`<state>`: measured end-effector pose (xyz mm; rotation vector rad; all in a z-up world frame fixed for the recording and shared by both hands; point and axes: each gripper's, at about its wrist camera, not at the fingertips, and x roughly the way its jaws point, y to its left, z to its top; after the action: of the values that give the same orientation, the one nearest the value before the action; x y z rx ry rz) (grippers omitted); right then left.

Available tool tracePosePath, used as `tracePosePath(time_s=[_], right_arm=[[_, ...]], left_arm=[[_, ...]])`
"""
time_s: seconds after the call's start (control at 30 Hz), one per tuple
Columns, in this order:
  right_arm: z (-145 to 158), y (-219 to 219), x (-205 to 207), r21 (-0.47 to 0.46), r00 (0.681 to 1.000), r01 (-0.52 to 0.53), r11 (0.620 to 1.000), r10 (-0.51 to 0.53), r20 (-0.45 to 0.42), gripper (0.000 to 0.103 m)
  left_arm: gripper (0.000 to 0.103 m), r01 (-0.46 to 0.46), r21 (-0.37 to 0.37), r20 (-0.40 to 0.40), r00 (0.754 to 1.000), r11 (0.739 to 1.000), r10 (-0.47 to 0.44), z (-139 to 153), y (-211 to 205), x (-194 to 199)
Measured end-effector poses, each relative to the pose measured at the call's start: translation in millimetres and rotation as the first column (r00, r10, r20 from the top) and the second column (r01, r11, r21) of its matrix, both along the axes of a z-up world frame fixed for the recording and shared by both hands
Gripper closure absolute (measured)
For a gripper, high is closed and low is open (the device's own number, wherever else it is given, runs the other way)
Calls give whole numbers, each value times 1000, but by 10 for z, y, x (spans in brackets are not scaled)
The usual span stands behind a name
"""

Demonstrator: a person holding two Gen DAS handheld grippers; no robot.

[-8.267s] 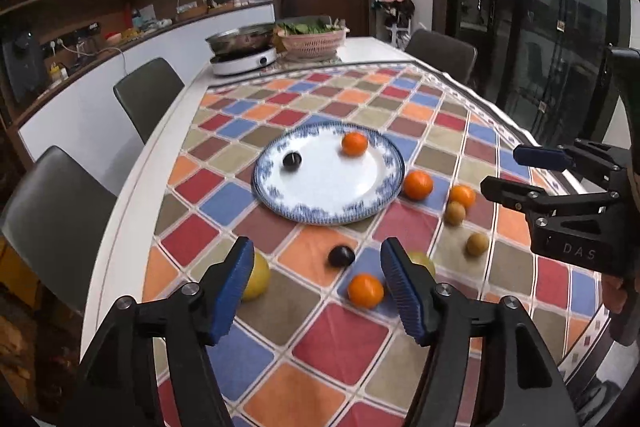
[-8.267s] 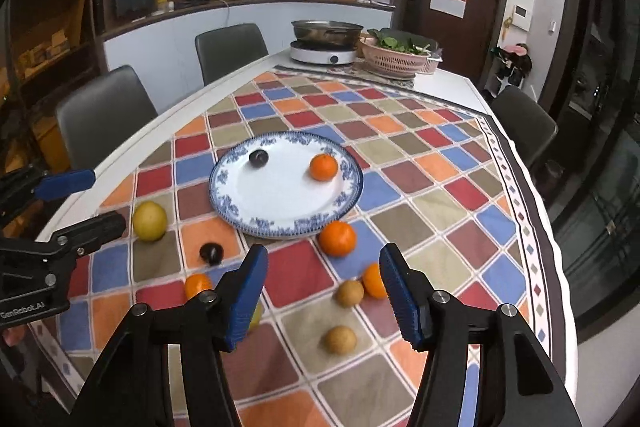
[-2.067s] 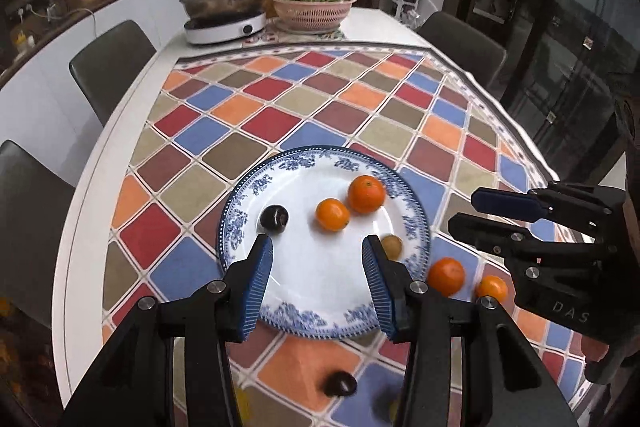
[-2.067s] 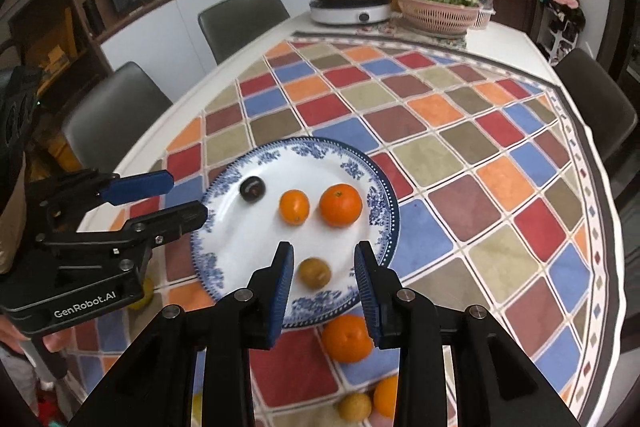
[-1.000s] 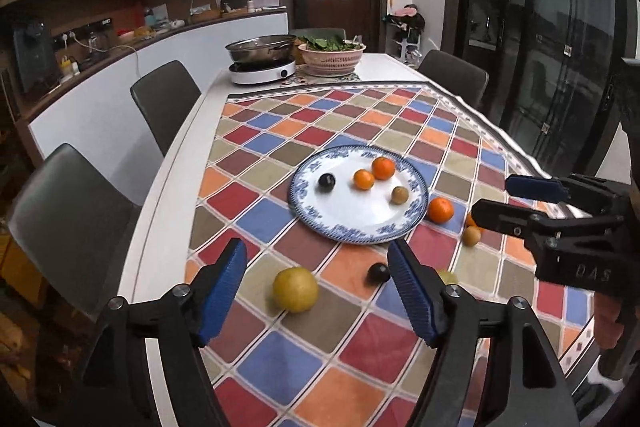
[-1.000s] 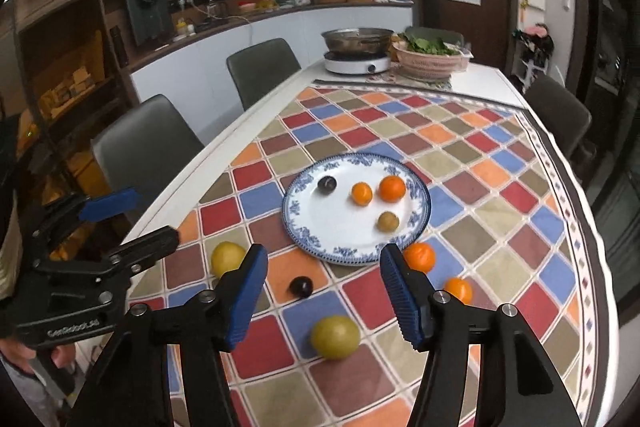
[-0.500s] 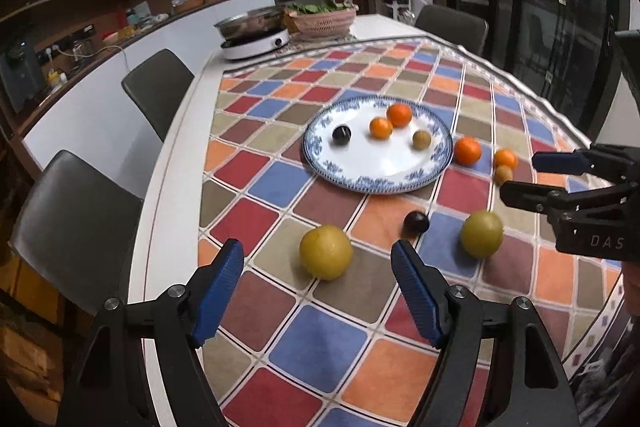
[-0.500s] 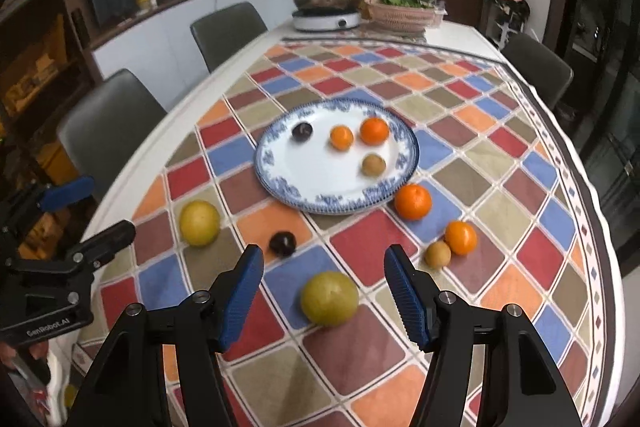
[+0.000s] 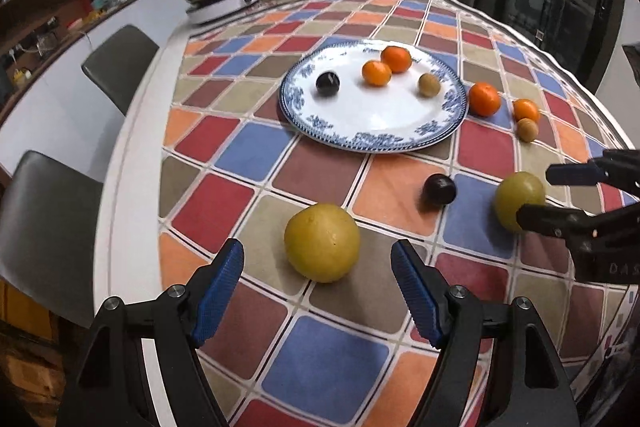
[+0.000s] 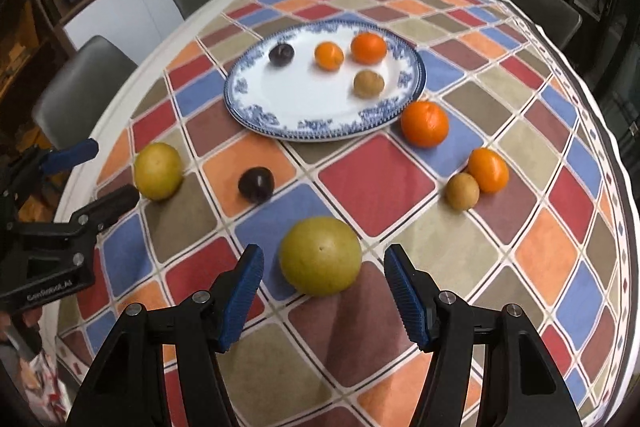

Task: Organize fruits
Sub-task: 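Grasp the large yellow pomelo with the left tool while the right tool grasps a green pomelo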

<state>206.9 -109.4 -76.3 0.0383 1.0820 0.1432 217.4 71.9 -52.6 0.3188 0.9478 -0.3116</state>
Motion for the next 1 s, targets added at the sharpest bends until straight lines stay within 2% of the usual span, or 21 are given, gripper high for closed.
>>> tracePosePath(time_s=[0.1,0.23,0.4,0.43,0.6,0.63,1.0], right_arm=[[-88,0,59,6,999,5,1000,-5,-38,40],[-191,-1,120,0,998,13,1000,-13,-67,40],[-287,16,155,-9,996,7,1000,-8,-90,40],[-295,22,154,-10,996,5,1000,-6,-90,41],[-294,63,149,-6,997,-24,1000,23,-73,50],[-292,66,146,-5,997,-26,1000,26,-71,51],[-286,35,137,-22,999,-39,999,39,-26,52]], left_arm=[[27,-3,-6,-38,999,1000,3,-118,4,101],[27,0,16,-49,999,1000,0,-240,-19,212],[31,-24,-14,-87,996,1000,23,-363,17,330],[37,-26,-20,-92,995,999,24,-375,22,338],[48,-29,-58,-112,993,998,22,-423,20,352],[54,-25,-67,-112,994,997,17,-424,16,354],[54,-47,-70,-86,995,996,41,-396,2,269]])
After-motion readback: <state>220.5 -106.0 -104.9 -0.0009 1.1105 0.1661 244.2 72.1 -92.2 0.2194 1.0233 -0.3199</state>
